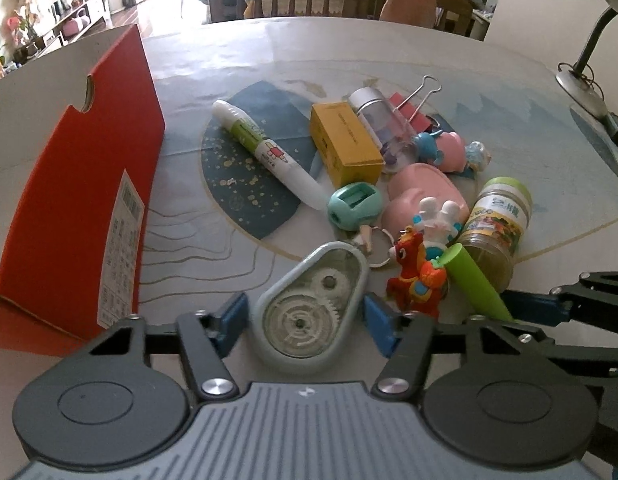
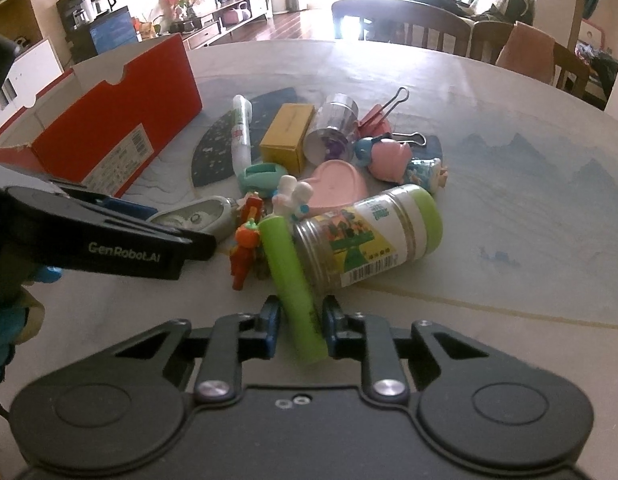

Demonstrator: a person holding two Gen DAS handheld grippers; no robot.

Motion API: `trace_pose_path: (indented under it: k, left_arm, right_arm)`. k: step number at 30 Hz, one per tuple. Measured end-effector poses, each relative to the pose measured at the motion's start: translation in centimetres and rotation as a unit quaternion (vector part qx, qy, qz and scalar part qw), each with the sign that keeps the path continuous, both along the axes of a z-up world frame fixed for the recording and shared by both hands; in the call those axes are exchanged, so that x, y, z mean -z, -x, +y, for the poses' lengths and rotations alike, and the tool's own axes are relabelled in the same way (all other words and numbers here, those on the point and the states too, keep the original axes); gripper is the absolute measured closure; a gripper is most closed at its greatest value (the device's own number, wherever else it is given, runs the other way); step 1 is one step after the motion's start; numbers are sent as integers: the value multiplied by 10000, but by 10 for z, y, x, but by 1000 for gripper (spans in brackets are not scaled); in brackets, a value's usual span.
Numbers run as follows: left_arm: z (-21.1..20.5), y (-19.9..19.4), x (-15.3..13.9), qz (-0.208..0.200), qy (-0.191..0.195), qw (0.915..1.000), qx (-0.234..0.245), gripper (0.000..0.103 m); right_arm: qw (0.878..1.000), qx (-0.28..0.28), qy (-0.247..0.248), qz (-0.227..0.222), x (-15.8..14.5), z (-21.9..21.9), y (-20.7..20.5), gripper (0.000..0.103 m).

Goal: Organize rigid objects
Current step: 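Grasp the white correction tape with the left gripper while the right grasps the green glue stick, then carry both items into the cardboard box and lower them to its floor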

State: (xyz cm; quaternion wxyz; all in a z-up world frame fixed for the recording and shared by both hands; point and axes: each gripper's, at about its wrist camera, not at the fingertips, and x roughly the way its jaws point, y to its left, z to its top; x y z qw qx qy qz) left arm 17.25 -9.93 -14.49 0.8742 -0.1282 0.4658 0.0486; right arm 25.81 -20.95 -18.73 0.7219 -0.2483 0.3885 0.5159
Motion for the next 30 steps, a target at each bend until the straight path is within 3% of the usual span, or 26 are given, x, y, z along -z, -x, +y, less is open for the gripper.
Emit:
trace_pose_path:
  k: [16, 30]
  left_arm:
    - [0, 20, -9, 89, 205, 9997, -97, 48]
    - [7, 47, -41, -190, 370, 9985, -367, 48]
  right_arm:
    - [9989, 0, -185, 442, -26, -22, 11, 89]
    - [9973, -322, -541, 387, -63, -28, 20, 89]
